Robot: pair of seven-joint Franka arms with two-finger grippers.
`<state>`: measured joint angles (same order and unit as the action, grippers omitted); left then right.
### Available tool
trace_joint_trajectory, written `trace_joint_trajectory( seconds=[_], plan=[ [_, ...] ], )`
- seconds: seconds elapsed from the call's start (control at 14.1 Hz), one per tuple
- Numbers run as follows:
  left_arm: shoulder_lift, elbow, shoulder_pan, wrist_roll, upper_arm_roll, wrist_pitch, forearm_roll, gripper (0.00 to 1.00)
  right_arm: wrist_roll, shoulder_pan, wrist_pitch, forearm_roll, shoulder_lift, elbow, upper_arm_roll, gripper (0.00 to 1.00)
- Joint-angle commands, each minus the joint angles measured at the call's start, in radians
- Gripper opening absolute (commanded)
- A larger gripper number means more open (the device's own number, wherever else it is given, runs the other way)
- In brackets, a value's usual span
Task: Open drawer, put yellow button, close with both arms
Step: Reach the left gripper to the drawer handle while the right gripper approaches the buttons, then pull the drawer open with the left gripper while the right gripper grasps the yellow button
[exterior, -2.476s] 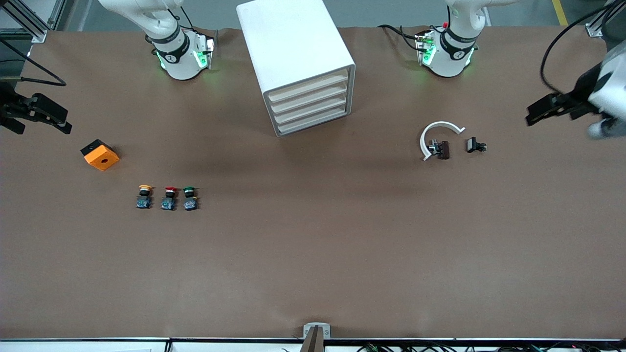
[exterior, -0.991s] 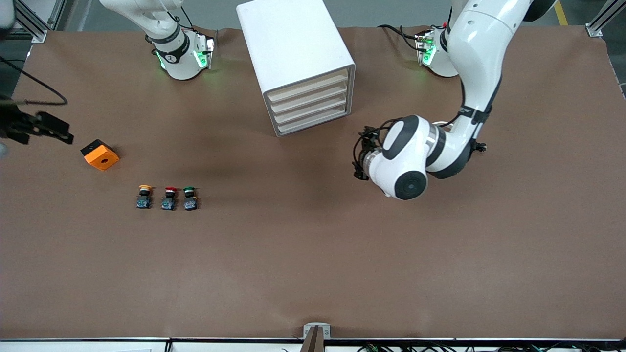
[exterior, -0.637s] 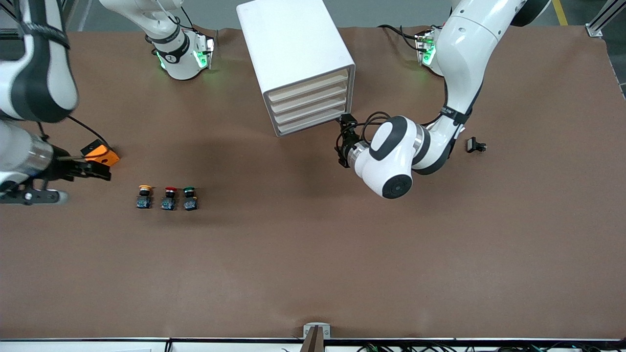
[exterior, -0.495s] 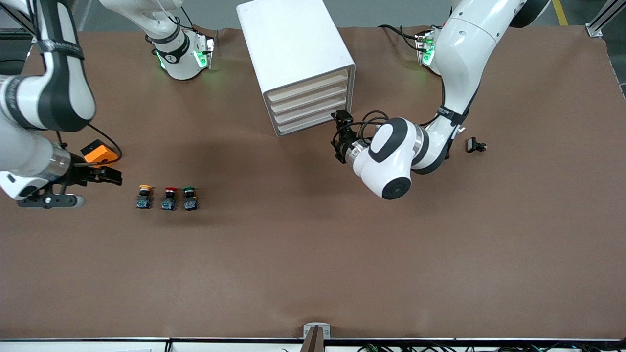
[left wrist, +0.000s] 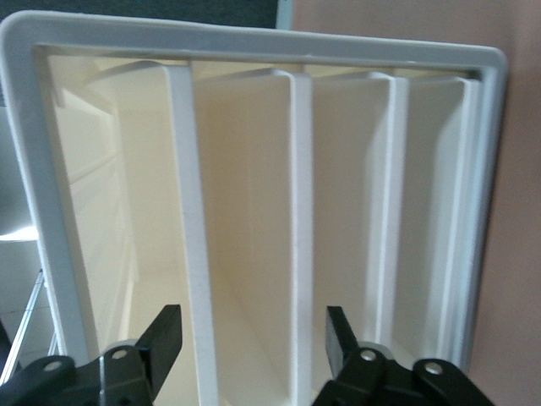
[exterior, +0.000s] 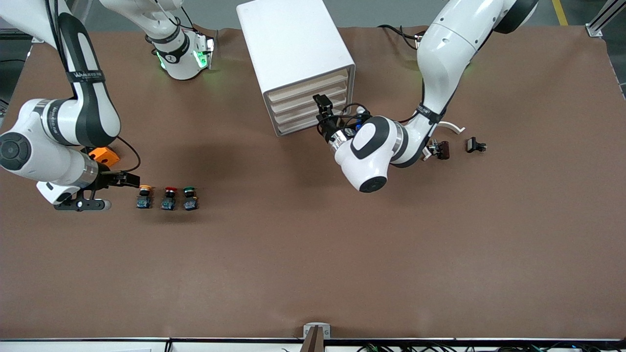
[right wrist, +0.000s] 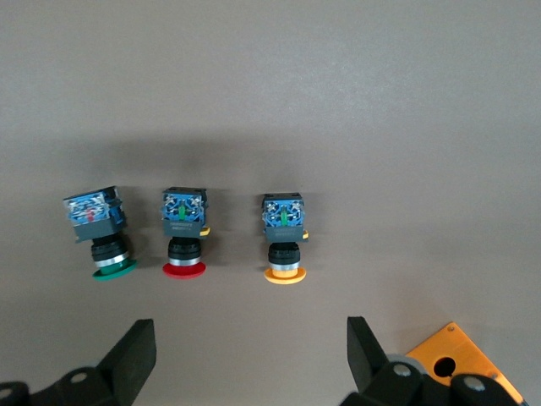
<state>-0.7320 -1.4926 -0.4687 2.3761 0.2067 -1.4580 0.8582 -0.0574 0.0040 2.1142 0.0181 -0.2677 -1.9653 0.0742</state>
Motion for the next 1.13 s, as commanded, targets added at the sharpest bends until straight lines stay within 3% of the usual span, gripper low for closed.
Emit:
trace_joint_trajectory(
  seconds=[0.0, 0.14, 0.42, 0.5, 0.64, 0.71, 1.06],
  plan=[
    [-0.015, 0.026, -0.019, 0.037, -0.004, 0.039, 0.021, 0.70, -0.012, -0.021, 0.116, 0.011, 0.005, -0.082, -0.008, 1.00],
    [-0.026, 0.026, -0.051, 0.037, -0.004, 0.039, 0.022, 0.64, -0.028, -0.026, 0.170, 0.016, -0.002, -0.124, -0.008, 1.00],
    [-0.050, 0.026, -0.059, 0.035, -0.004, 0.065, 0.087, 0.41, -0.035, -0.042, 0.173, 0.016, -0.042, -0.127, -0.008, 1.00],
    [-0.055, 0.026, -0.059, 0.035, -0.004, 0.074, 0.091, 0.33, -0.035, -0.044, 0.184, 0.016, -0.057, -0.127, -0.008, 1.00],
    [-0.056, 0.026, -0.059, 0.035, -0.004, 0.074, 0.091, 0.05, -0.039, -0.047, 0.228, 0.016, -0.089, -0.127, -0.008, 1.00],
    [-0.056, 0.026, -0.057, 0.037, -0.006, 0.074, 0.091, 0.00, -0.039, -0.052, 0.248, 0.016, -0.109, -0.126, -0.008, 1.00],
    [-0.064, 0.057, -0.016, 0.026, -0.033, 0.071, 0.087, 0.00, -0.038, -0.053, 0.328, 0.014, -0.198, -0.101, -0.010, 1.00]
  ],
)
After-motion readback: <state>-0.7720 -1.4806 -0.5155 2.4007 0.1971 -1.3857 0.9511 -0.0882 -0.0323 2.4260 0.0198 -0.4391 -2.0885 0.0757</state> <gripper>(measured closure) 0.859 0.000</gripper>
